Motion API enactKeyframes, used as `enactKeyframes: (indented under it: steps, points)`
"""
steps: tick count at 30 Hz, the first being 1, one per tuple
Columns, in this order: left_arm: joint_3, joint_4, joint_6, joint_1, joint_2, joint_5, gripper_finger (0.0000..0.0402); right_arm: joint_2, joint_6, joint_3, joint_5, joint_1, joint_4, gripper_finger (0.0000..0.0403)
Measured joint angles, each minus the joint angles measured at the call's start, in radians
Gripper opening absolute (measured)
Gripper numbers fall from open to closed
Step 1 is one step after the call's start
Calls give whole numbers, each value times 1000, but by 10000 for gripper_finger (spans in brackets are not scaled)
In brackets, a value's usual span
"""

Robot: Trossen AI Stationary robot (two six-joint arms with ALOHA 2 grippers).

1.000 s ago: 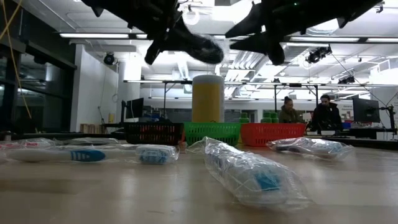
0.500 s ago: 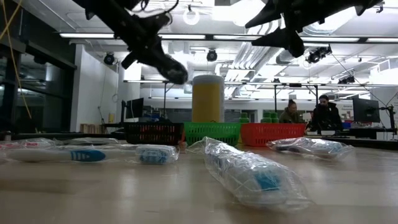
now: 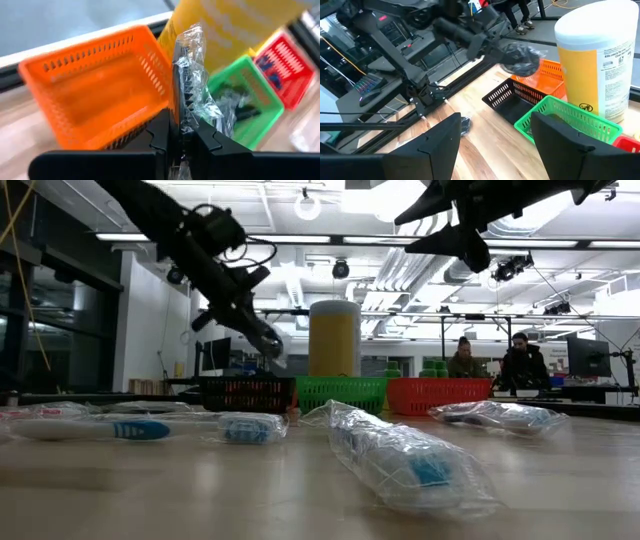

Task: Pick & Place Travel size toiletries
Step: Put the black hairbrush into the orange bin

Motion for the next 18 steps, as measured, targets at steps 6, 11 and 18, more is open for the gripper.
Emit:
enactKeyframes:
  steps: [6,11,18]
  points:
    - [1,115,-9,97,112,174,30,0,29,0,0,0,-2,231]
    - [1,146,-57,149,167,237,31,0,53,0,0,0,-3,231]
    - [1,158,-53,179,189,254,70,0,70,0,0,1,-7,231]
